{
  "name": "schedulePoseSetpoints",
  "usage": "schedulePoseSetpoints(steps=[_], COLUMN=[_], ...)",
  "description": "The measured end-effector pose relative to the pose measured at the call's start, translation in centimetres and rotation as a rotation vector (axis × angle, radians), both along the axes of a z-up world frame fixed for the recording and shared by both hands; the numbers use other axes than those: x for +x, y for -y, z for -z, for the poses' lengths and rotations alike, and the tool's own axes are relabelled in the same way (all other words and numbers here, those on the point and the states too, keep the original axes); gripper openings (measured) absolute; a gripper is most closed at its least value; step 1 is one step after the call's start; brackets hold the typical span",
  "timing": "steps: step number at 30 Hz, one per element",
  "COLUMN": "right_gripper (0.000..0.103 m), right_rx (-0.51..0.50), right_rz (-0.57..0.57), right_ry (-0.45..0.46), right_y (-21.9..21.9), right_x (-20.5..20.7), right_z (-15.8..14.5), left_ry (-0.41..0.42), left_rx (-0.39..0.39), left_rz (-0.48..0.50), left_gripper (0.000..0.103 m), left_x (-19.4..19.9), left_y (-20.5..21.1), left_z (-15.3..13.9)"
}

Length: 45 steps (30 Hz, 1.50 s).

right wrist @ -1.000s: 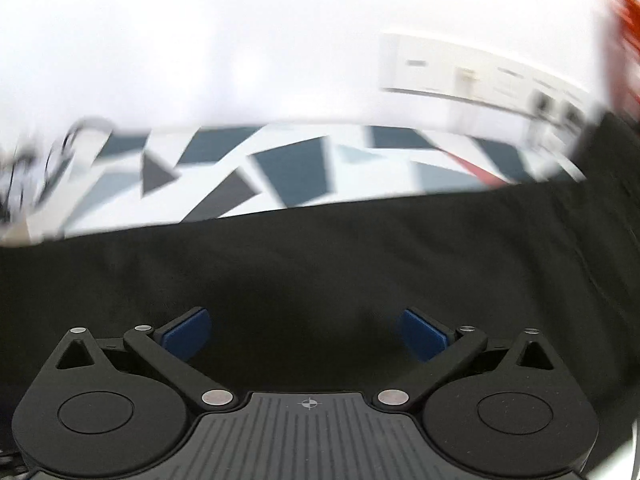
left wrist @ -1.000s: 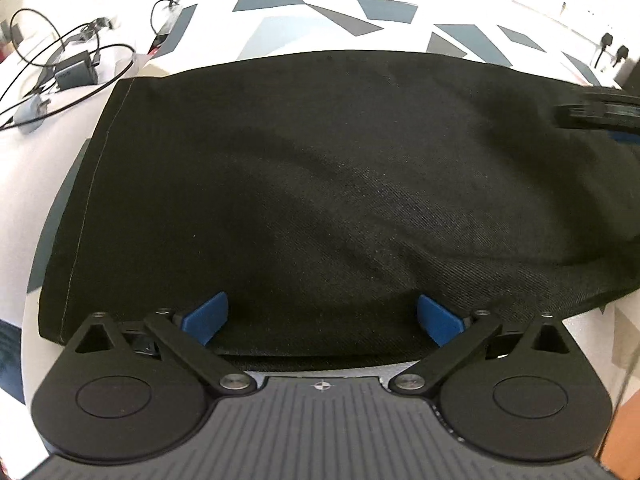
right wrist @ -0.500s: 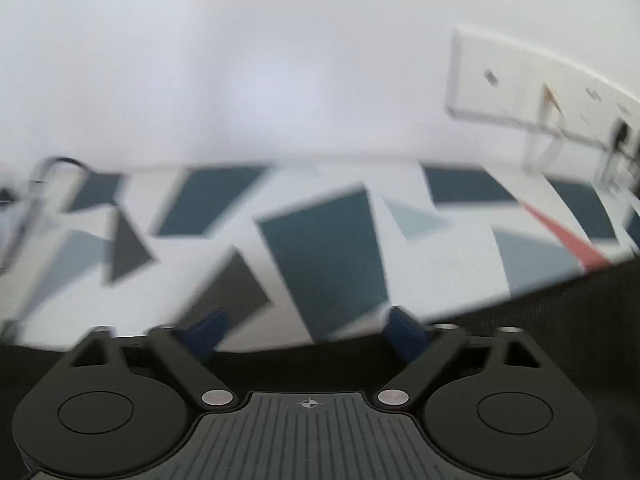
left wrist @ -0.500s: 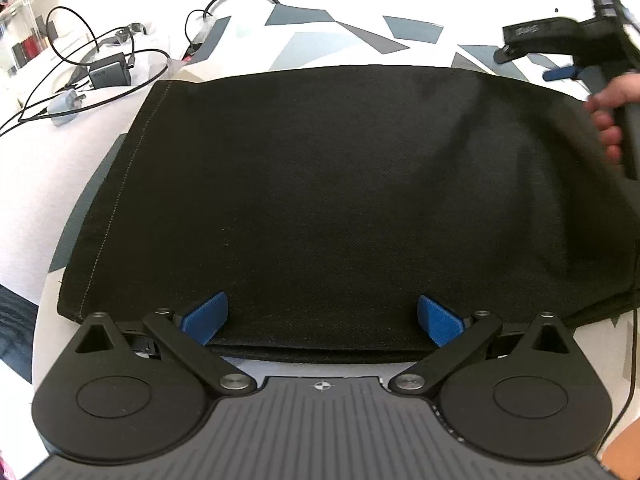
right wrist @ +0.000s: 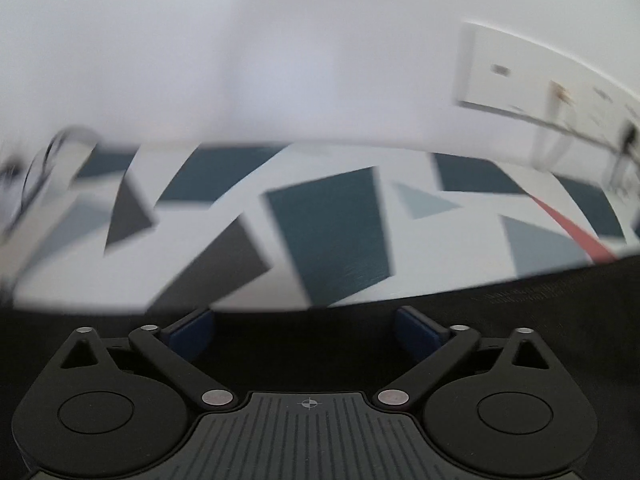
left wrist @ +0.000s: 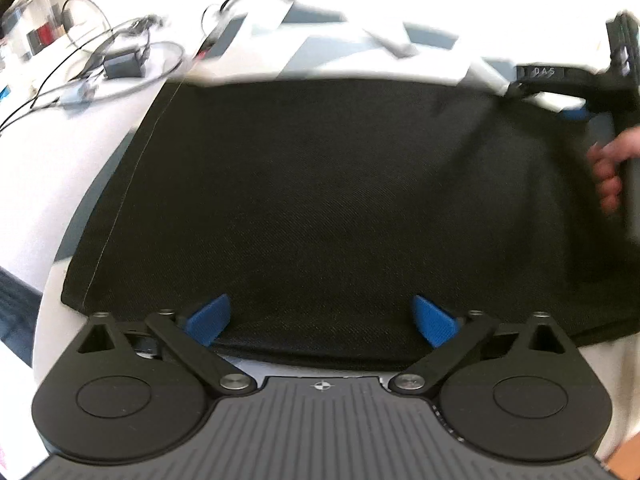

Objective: Fold clothes
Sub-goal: 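Press the folded black jeans flat with both grippers open, then grasp the elastic jeans waistband with the right gripper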

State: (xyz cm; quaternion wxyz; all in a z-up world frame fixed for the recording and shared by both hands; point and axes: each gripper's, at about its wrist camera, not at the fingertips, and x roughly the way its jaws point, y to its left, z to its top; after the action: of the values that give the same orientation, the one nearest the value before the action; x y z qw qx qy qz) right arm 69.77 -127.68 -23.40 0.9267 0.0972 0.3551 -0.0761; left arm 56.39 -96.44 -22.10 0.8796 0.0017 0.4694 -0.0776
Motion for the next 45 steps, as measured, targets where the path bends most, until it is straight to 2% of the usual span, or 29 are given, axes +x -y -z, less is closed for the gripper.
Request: schedulePoseSetpoints(steps=[2, 4, 6, 10, 12, 13, 15, 18, 27, 30, 32, 34, 37, 38, 39, 42, 44, 45], right_gripper=[0.097, 0.099, 0.099, 0.096, 0.097, 0.100, 0.102, 0.102, 0.102, 0.102, 0.102, 0.102, 0.102, 0.102, 0.102, 0.099, 0.096, 0.096], right_rx=[0.034, 0.019, -0.026, -0.126, -0.105, -0.082, -0.062, -0.055, 0.032, 0.118, 0.179, 0.228, 0.244, 0.236, 0.231, 0.270, 0.386, 0.451], right_rz=[0.075, 0.132, 0.152, 0.150, 0.143, 0.141, 0.129, 0.115, 0.305, 0.358, 0.346, 0.346, 0.436, 0.474, 0.519, 0.684, 0.771, 0.794], right_ry=[0.080, 0.121, 0.071, -0.098, -0.165, -0.166, -0.135, -0.089, 0.043, 0.128, 0.119, 0.144, 0.220, 0.237, 0.244, 0.232, 0.279, 0.312], right_y=[2.1, 5.0, 8.2, 13.1, 14.7, 15.4, 16.5, 17.8, 19.6, 21.0, 22.3, 23.7, 26.1, 27.0, 27.8, 30.2, 31.9, 32.7], right_x=[-1.9, -3.9, -4.6, -4.3, -3.7, -3.5, -3.0, -1.5, -1.8, -6.8, -11.0, -16.3, -24.6, -27.0, -29.1, -33.4, -35.1, -35.5], right_z=[-1.2, -2.0, -1.8, 0.4, 2.0, 2.6, 3.1, 3.3, 0.8, -1.1, -1.8, -2.1, -1.9, -1.7, -1.3, 0.2, 0.9, 1.3], left_ry=[0.078, 0.092, 0.069, -0.025, -0.023, -0.010, 0.006, -0.029, -0.097, -0.101, -0.104, -0.122, -0.189, -0.176, -0.123, 0.014, 0.012, -0.015], left_rx=[-0.084, -0.121, -0.132, -0.046, 0.025, 0.056, 0.085, 0.088, 0.099, 0.097, 0.096, 0.099, 0.112, 0.107, 0.092, 0.055, 0.000, -0.045], left_rz=[0.079, 0.123, 0.149, 0.166, 0.171, 0.178, 0.196, 0.186, 0.097, 0.062, 0.049, 0.035, 0.019, 0.044, 0.099, 0.342, 0.532, 0.609], left_gripper=[0.100, 0.102, 0.102, 0.102, 0.102, 0.103, 0.103, 0.103, 0.103, 0.103, 0.103, 0.103, 0.102, 0.100, 0.099, 0.099, 0.099, 0.099], left_x=[-0.4, 0.1, 1.0, 2.2, 1.8, 1.6, 1.2, 1.6, 3.0, 3.3, 3.6, 4.1, 5.1, 5.0, 4.4, 2.1, 1.3, 1.1], left_y=[1.3, 3.0, 4.6, 7.2, 8.1, 8.4, 8.7, 8.6, 9.3, 9.6, 9.8, 10.0, 10.9, 11.5, 12.5, 17.5, 22.2, 24.5], left_z=[-2.1, -2.8, -2.2, 0.9, 2.0, 2.3, 2.6, 2.4, 2.3, 2.2, 2.2, 2.1, 1.7, 1.2, 0.3, -2.3, -3.3, -3.4])
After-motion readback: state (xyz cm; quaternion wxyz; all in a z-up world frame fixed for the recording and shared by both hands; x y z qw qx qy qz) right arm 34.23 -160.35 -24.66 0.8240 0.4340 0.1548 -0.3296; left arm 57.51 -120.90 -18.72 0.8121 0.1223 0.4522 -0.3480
